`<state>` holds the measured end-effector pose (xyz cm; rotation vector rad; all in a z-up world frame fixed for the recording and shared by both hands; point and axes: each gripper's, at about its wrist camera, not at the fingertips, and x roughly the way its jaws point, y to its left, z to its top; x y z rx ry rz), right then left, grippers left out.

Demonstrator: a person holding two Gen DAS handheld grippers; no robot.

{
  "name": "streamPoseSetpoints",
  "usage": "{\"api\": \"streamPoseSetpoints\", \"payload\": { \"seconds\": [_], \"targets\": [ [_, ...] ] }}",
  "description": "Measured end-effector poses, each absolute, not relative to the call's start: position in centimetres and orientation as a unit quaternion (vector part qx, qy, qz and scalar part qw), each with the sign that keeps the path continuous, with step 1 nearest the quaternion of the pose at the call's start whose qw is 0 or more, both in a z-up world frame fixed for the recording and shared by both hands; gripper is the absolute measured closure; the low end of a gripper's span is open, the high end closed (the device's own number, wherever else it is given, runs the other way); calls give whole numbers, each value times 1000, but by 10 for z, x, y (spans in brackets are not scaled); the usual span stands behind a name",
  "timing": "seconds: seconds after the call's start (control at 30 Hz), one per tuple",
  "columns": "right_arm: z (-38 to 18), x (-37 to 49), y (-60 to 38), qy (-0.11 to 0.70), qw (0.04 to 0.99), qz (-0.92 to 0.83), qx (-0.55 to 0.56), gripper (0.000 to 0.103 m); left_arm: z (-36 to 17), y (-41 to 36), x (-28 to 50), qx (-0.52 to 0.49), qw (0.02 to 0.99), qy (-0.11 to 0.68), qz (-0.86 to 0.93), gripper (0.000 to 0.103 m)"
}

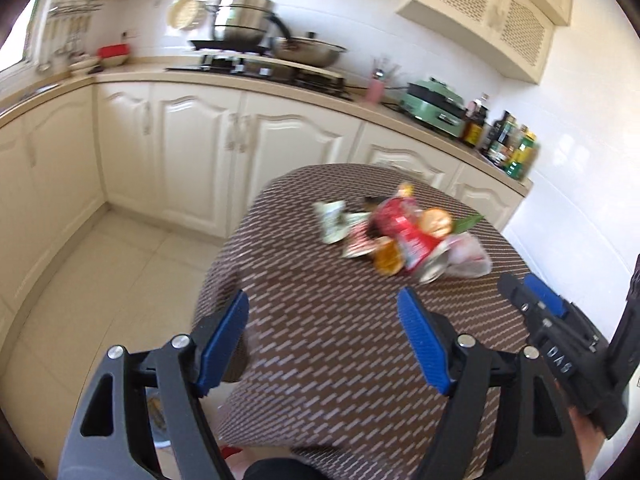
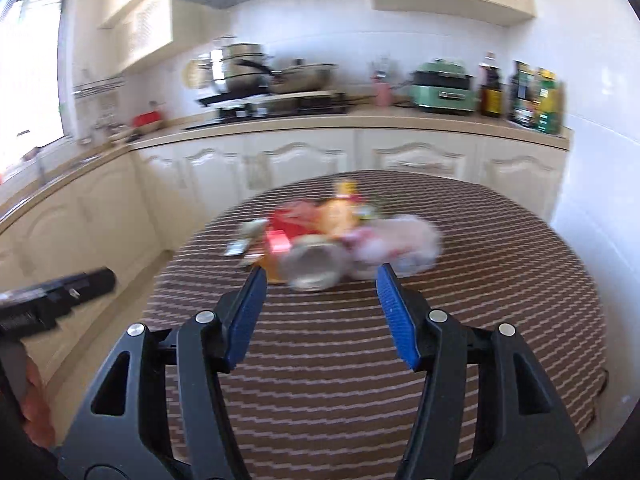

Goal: Collect trash
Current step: 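Swing both tools back over the table toward the red soda can, then grasp the red crushed can with the left gripper while the right grasps the orange peel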

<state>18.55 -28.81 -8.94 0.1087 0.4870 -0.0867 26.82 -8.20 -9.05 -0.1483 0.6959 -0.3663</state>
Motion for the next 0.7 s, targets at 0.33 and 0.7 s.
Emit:
{"api": "streamPoseSetpoints", "payload": {
  "seconds": [0.33,0.7],
  "targets": [
    [-97,221,-364,261,960,-59,84,46,-93,-166,342,-74,898,379,-210,28],
    [-94,261,-374,274,957,-11,92,46,-123,-207,395,-70,870,431,-227,63]
  ]
}}
